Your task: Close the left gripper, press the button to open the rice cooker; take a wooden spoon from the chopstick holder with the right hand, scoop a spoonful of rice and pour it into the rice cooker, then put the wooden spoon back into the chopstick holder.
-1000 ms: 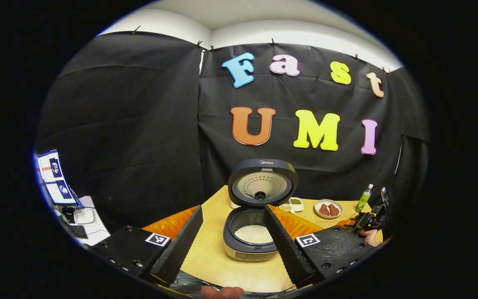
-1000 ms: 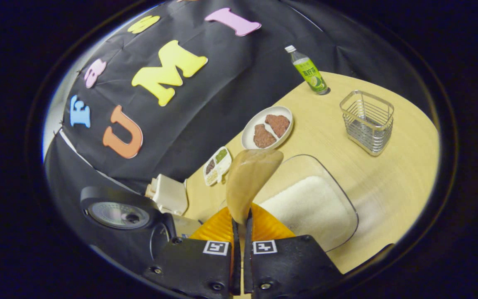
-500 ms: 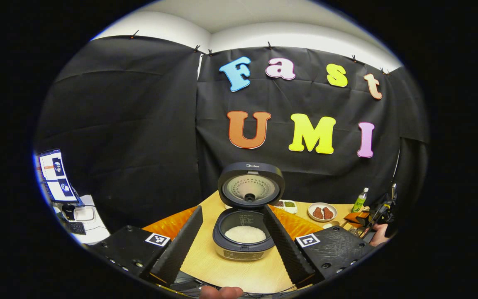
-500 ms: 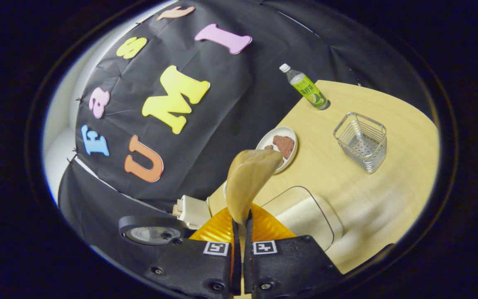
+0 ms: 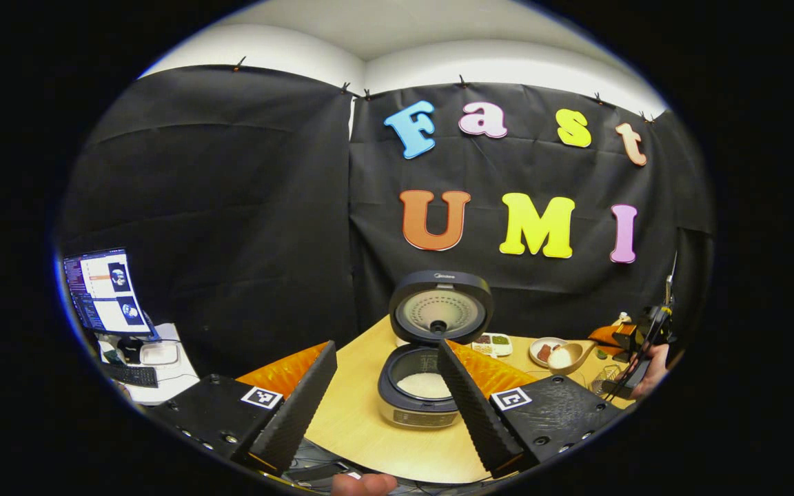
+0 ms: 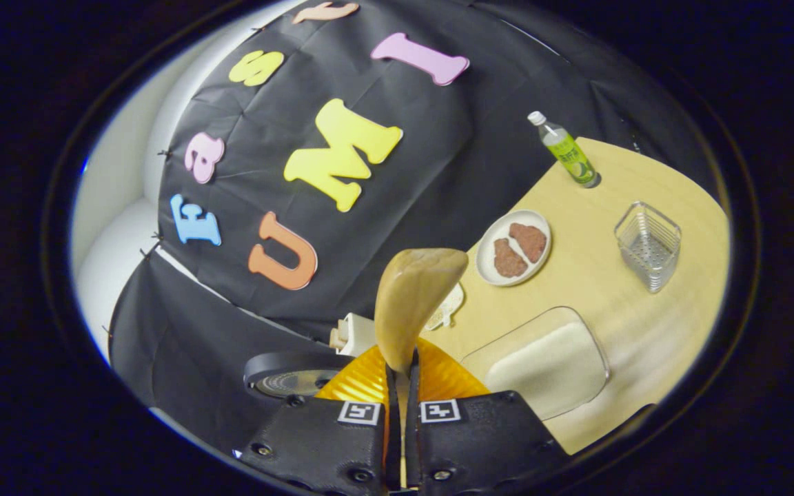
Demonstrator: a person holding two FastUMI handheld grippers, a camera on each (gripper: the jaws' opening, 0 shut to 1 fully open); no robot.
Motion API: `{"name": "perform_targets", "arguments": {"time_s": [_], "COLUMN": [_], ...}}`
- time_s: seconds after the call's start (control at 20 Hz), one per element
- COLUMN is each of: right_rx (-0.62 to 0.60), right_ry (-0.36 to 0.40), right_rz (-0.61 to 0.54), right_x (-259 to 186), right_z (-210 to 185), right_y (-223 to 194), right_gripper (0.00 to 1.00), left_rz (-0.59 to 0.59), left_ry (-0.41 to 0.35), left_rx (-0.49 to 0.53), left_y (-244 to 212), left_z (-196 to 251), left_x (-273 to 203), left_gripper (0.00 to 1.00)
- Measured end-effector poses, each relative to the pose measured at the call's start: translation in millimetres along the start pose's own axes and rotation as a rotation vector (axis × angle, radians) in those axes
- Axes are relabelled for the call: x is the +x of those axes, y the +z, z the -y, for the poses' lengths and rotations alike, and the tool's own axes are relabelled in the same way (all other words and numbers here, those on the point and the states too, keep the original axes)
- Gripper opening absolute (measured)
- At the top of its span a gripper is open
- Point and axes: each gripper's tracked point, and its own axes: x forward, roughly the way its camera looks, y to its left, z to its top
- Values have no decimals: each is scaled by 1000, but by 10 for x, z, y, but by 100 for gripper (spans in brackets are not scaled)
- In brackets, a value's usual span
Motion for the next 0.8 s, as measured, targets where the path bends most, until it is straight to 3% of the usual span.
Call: {"name": "perform_targets", "arguments": {"time_s": [0.4,0.8], "right_rx": [-140,-448], "right_ry": [102,46], "right_rz": [-92,-118], "right_x": [550,1043], "right_z": [-1067,-1362], "right_y": [-620,-1314], "right_gripper": [8,8], "left_rz": [21,27], "left_ry": [71,136], "left_rx": [-17,-44], "left_y": [-32,-132], "left_z": [-499,-983], "left_x": [-215,-171], "left_gripper": [95,95]}}
